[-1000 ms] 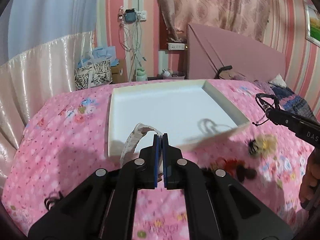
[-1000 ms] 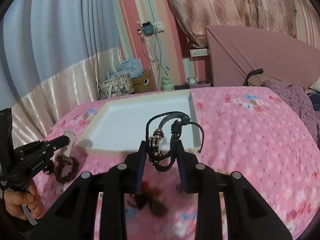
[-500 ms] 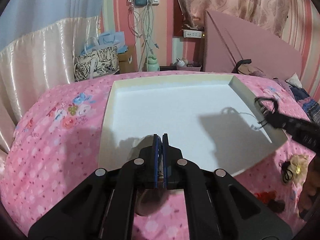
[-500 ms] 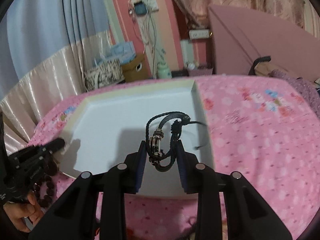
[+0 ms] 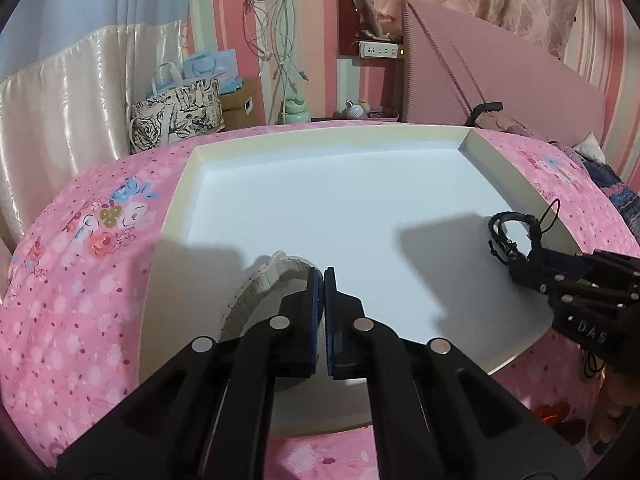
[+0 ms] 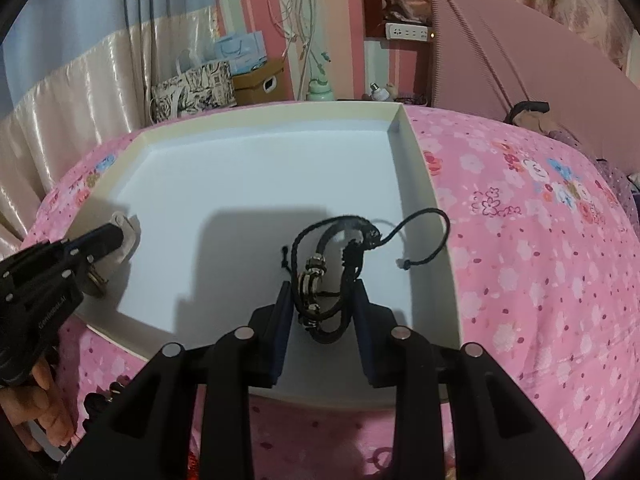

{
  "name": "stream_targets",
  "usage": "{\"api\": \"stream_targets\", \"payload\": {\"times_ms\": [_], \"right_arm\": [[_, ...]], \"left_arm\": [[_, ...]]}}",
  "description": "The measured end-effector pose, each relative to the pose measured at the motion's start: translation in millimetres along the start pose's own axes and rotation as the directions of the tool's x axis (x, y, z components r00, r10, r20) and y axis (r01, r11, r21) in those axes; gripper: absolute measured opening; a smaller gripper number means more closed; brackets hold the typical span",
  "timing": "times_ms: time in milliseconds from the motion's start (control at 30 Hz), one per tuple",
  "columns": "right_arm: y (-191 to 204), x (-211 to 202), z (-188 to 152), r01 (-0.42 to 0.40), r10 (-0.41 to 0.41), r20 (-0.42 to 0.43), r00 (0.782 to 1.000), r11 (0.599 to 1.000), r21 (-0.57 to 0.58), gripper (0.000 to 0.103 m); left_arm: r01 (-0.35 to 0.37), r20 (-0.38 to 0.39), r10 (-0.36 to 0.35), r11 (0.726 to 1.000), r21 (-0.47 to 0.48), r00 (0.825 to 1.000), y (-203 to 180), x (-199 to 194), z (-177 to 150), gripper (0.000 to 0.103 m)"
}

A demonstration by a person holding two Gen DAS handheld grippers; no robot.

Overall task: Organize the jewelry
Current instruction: 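Lower and release the watch with the left tool while the right tool releases the bracelet in the tray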

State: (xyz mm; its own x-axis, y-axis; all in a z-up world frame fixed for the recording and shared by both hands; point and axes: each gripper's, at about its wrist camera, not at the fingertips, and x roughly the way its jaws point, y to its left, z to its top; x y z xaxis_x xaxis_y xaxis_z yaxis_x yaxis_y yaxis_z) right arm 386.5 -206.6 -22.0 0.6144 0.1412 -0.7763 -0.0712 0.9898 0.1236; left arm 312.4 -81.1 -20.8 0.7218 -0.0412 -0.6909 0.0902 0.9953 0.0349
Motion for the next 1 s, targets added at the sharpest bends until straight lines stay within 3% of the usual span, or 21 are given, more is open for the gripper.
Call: {"api": "stream_targets", "payload": {"times_ms": [433,667,833,1000], "right_arm": [[6,-9,-13,0.013,-0.013,-0.024,1.000,1.000,0.019,0.032],[3,-10,-16,-0.004,0.004,-0.007,1.000,1.000,0.022,0.032],[4,-9,-17,-0.018,0.017,0.018,1.000,1.000,0.019,0.042],[8,-8,-12,-0.034,0.034,0.016,0.999,0.999,0.025,0.050]], "left_arm": [[0.011,-0.018,-0.011,1.000,0.013,1.000,1,-11,-10,0.001],[0.063,-0.007,-0.063,0.997,0.034,0.998,-1,-12,-16,0.001],[0.139,-0.015,-0.138,0.990,0.020,0.990,2,-8,-16,0.003],[0.165,-0.022,-0.164,0.986,0.035,0.986,0,-6,-12,0.006]]}}
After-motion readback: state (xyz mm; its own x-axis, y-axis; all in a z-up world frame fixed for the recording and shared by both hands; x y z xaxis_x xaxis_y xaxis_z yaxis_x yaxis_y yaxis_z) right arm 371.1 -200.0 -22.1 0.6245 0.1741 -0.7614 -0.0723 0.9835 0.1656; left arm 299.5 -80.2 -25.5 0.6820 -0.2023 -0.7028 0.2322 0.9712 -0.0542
